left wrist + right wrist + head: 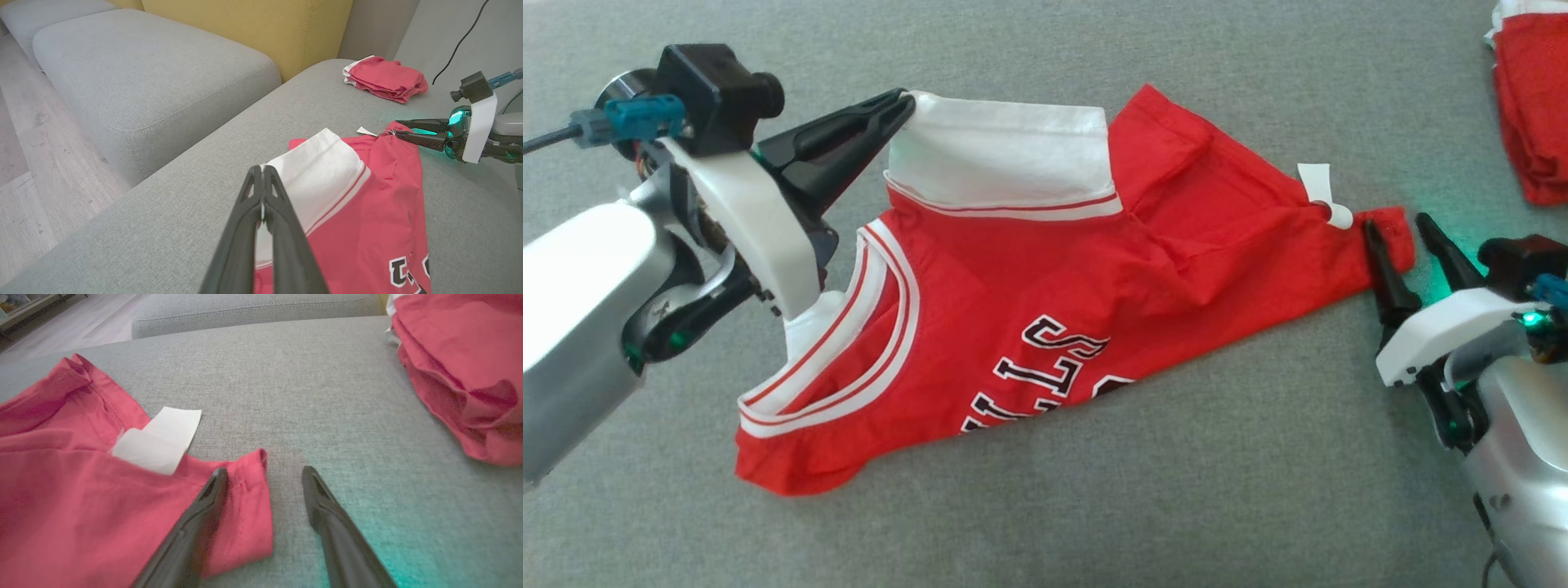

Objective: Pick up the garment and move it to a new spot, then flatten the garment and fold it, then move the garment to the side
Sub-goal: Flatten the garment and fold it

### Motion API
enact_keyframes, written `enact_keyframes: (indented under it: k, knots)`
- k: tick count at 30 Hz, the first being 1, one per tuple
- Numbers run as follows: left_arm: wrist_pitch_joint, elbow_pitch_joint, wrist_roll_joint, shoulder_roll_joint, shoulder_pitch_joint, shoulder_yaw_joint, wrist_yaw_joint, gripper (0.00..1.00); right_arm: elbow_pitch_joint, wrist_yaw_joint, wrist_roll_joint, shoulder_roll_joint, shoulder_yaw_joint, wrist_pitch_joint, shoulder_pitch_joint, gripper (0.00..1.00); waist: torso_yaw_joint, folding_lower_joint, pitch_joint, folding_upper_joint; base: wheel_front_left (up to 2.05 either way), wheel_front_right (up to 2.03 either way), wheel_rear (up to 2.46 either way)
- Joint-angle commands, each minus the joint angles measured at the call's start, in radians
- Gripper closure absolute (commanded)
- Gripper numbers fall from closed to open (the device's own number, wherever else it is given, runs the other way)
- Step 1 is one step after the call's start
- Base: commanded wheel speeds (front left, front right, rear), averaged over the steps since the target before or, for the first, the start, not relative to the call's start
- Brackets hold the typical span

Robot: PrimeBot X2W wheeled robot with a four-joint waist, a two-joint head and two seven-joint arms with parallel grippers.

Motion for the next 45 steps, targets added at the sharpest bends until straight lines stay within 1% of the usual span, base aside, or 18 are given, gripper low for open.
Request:
enact_keyframes:
  k: [1, 2, 3, 4, 5, 10, 13, 16, 22, 25, 28, 32, 33, 36, 38, 41, 45]
  knots:
    - [-0.010, -0.017, 0.006, 0.041, -0.034, 0.051, 0.005, 1.00, -0.001, 0.007, -0.017, -0.018, 0.025, -0.003, 0.000, 0.67, 0.003, 0.0000, -0.002, 0.0000, 0.00, 0.00, 0.00]
    - [-0.011, -0.016, 0.006, 0.041, -0.033, 0.051, 0.006, 1.00, 0.004, 0.007, -0.026, -0.019, 0.026, -0.007, -0.003, 0.79, 0.004, 0.0000, -0.004, 0.0000, 0.00, 0.00, 0.00]
    - [-0.013, -0.015, 0.005, 0.042, -0.031, 0.052, 0.006, 1.00, 0.009, 0.007, -0.036, -0.021, 0.027, -0.011, -0.005, 0.84, 0.004, 0.0000, -0.006, 0.0000, 0.00, 0.00, 0.00]
    - [-0.016, -0.014, 0.004, 0.043, -0.029, 0.052, 0.006, 1.00, 0.012, 0.007, -0.046, -0.022, 0.028, -0.017, -0.007, 0.85, 0.005, 0.0000, -0.010, 0.0000, 0.00, 0.00, 0.00]
    - [-0.020, -0.012, 0.003, 0.044, -0.026, 0.052, 0.006, 1.00, 0.015, 0.007, -0.051, -0.023, 0.027, -0.022, -0.007, 1.00, 0.005, 0.0000, -0.015, 0.0000, 0.00, 0.00, 0.00]
    - [-0.062, -0.003, 0.007, 0.045, -0.013, 0.060, 0.006, 1.00, 0.004, 0.007, -0.062, -0.033, 0.017, -0.050, -0.009, 1.00, 0.007, 0.0000, -0.048, 0.0000, 0.00, 0.00, 0.00]
    - [-0.115, 0.002, 0.031, 0.051, -0.013, 0.077, 0.015, 1.00, -0.035, 0.007, -0.073, -0.048, -0.008, -0.077, -0.019, 1.00, 0.008, 0.0000, -0.075, 0.0000, 0.00, 0.00, 0.00]
    - [-0.183, 0.005, 0.066, 0.070, -0.022, 0.105, 0.036, 1.00, -0.121, 0.007, -0.074, -0.068, -0.041, -0.099, -0.034, 1.00, 0.008, 0.0000, -0.107, 0.0000, 0.00, 0.00, 0.00]
    - [-0.293, -0.007, 0.116, 0.138, -0.054, 0.181, 0.088, 1.00, -0.351, 0.007, -0.089, -0.116, -0.126, -0.110, -0.071, 1.00, 0.011, 0.0000, -0.175, 0.0000, 0.00, 0.00, 0.00]
    - [-0.338, -0.025, 0.130, 0.176, -0.076, 0.225, 0.118, 1.00, -0.463, 0.007, -0.082, -0.146, -0.145, -0.060, -0.091, 1.00, 0.013, 0.0000, -0.200, 0.0000, 0.00, 0.00, 0.00]
    - [-0.362, -0.058, 0.134, 0.206, -0.106, 0.270, 0.142, 1.00, -0.580, 0.007, -0.074, -0.179, -0.161, 0.017, -0.121, 1.00, 0.015, 0.0000, -0.213, 0.0000, 0.00, 0.00, 0.00]
    - [-0.374, -0.106, 0.147, 0.227, -0.164, 0.319, 0.162, 1.00, -0.708, 0.007, -0.068, -0.221, -0.194, 0.121, -0.183, 1.00, 0.019, 0.0000, -0.213, 0.0000, 0.00, 0.00, 0.00]
    - [-0.374, -0.106, 0.147, 0.227, -0.164, 0.319, 0.162, 1.00, -0.708, 0.007, -0.068, -0.221, -0.194, 0.121, -0.183, 1.00, 0.019, 0.0000, -0.213, 0.0000, 0.00, 0.00, 0.00]
    - [-0.367, -0.119, 0.157, 0.221, -0.222, 0.343, 0.160, 1.00, -0.758, 0.007, -0.070, -0.246, -0.215, 0.185, -0.239, 1.00, 0.021, 0.0000, -0.203, 0.0000, 0.00, 0.00, 0.00]
    - [-0.349, -0.116, 0.163, 0.208, -0.265, 0.350, 0.150, 1.00, -0.762, 0.007, -0.060, -0.252, -0.220, 0.220, -0.281, 1.00, 0.020, 0.0000, -0.192, 0.0000, 0.00, 0.00, 0.00]
    - [-0.306, -0.088, 0.175, 0.175, -0.330, 0.341, 0.123, 1.00, -0.722, 0.007, -0.031, -0.253, -0.211, 0.270, -0.343, 1.00, 0.019, 0.0000, -0.163, 0.0000, 0.00, 0.00, 0.00]
    - [-0.225, 0.018, 0.193, 0.120, -0.416, 0.309, 0.075, 1.00, -0.617, 0.007, 0.021, -0.237, -0.166, 0.311, -0.437, 1.00, 0.017, 0.0000, -0.083, 0.0000, 0.00, 0.00, 0.00]
